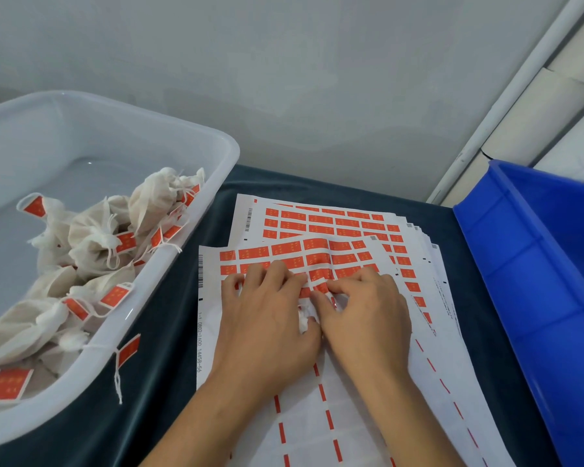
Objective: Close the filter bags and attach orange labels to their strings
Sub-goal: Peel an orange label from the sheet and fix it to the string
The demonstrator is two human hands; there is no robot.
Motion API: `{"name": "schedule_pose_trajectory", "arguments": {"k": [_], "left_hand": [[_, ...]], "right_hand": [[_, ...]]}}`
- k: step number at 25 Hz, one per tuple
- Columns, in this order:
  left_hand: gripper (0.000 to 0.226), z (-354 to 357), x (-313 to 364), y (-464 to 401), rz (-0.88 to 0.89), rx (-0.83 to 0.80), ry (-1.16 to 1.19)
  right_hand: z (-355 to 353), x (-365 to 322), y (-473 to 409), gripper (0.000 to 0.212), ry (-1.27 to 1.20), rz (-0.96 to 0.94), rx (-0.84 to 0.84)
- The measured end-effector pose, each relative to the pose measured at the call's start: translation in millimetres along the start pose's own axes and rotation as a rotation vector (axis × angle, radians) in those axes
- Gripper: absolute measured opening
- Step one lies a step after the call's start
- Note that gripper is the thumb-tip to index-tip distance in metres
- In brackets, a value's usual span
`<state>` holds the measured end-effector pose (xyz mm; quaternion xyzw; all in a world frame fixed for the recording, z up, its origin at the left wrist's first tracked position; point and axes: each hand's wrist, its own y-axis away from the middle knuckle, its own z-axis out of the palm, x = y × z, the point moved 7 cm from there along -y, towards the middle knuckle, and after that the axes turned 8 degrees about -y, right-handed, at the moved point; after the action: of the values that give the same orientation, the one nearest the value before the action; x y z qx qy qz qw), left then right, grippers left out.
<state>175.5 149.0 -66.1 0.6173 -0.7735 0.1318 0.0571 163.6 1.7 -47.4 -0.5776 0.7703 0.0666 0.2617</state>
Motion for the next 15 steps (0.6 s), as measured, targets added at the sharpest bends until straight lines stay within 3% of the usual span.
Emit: {"name": "schedule_pose_trajectory", "arguments": {"k": [10, 15], "left_hand": [[0.061, 1.1, -0.8, 0.6, 0.002, 0.002, 0.016], [0.06, -0.2, -1.4, 0.9, 0.002, 0.011, 0.037]], "right_hand": [[-6.4, -15.2, 14.5, 0.035, 0.018, -0.152, 0.096], [-9.0, -21.2, 21.1, 0.04, 0.089, -0.263, 0.154]]}}
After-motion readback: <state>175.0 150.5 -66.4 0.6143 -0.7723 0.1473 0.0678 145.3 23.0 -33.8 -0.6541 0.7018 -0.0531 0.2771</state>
